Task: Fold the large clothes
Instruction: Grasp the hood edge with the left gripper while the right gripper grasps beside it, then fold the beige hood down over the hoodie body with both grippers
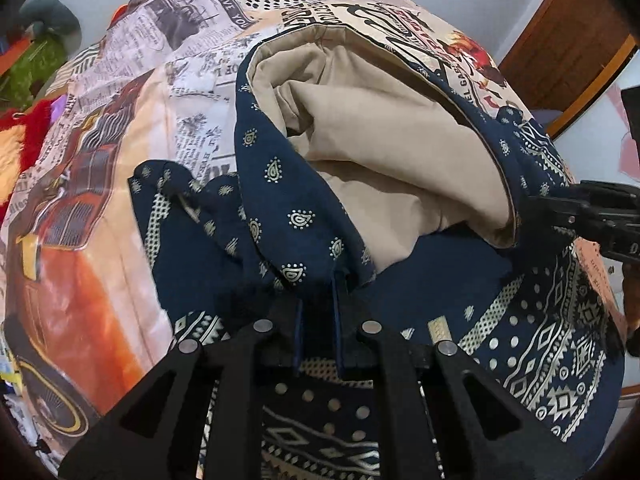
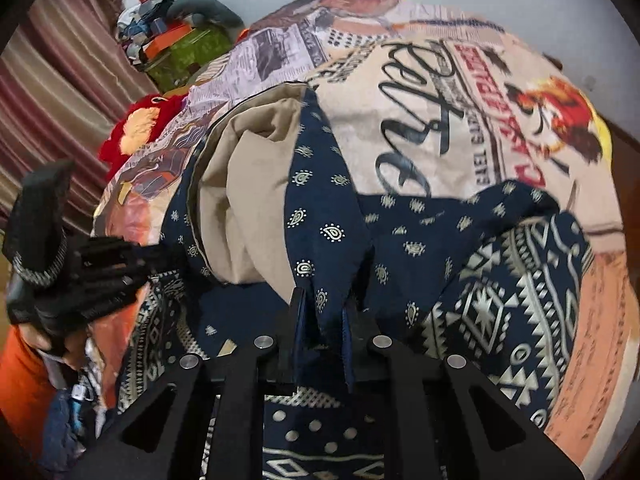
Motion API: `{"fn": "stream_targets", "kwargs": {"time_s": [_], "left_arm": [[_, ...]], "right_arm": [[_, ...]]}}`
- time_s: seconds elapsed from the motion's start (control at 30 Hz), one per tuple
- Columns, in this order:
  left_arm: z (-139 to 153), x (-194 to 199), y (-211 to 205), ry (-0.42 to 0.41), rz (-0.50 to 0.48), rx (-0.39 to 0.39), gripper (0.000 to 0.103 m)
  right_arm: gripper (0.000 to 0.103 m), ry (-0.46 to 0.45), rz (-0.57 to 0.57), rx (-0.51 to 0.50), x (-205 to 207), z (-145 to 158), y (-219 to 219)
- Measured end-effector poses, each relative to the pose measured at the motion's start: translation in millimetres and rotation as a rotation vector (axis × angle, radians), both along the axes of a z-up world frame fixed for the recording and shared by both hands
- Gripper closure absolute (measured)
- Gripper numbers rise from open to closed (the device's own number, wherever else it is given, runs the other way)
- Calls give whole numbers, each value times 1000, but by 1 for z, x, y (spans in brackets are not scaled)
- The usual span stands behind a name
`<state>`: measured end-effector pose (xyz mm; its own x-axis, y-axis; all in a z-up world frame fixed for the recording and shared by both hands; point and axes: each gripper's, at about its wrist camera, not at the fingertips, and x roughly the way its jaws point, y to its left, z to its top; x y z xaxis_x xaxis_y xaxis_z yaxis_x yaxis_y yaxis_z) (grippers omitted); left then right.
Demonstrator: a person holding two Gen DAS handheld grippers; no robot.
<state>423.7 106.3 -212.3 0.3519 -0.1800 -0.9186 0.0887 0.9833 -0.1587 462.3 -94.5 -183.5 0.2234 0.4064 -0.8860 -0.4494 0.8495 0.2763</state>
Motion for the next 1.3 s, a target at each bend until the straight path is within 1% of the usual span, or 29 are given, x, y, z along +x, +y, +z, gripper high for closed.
{"fn": "stream_targets", "kwargs": {"time_s": [0.07,0.1,0.17,0.2,0.23,0.27,0.33,0.4,0.5,0.63,0.7,0.8,0.9,0.93,0.97,1.0,1.03,1.07,1.17,1.23,1.3], "left_arm": [[7,-2,4,-7,0,-5,93],[11,-3,7,-16,1,-9,93],[24,-4,13,-48,2,-18,91],[31,-3,16,-63,8,-25,88],[38,-2,20,-81,16,-39,81],[44,1,24,-97,27,-48,71],[55,9,31,-134,56,-51,64],[62,24,36,-154,75,-49,64],[61,50,43,-158,102,-64,62],[42,86,53,-122,156,-98,62],[29,100,59,-95,180,-114,62],[7,120,65,-56,211,-137,62],[-8,131,70,-27,218,-196,63],[-11,133,70,-27,215,-215,67],[-12,134,69,-32,208,-222,78],[-12,134,67,-38,198,-222,85],[-11,134,64,-48,188,-211,92],[-9,133,62,-57,182,-200,93],[6,125,53,-106,141,-161,96],[23,115,47,-156,112,-145,96],[43,103,41,-199,81,-138,96]], "right_arm": [[71,26,9,-3,1,3,2],[67,31,12,-7,-1,5,4],[51,11,22,-8,-2,15,6],[48,0,26,-8,-2,19,7],[44,-17,31,-7,-2,24,8],[41,-37,36,-3,0,30,9],[39,-65,34,4,6,40,11],[38,-83,20,12,18,48,16],[37,-76,-2,41,42,51,25],[37,-34,-22,52,77,38,46],[37,-4,-20,61,95,25,60],[37,8,-28,55,111,7,74],[41,38,-50,52,126,-12,82],[47,47,-52,48,130,-18,84],[56,52,-54,44,132,-22,85],[61,58,-57,42,135,-27,87],[70,66,-59,43,137,-30,87],[76,68,-60,50,137,-32,87],[88,49,-40,56,132,-27,86],[91,7,-28,61,123,-15,82],[93,-9,-18,77,114,-4,77]]}}
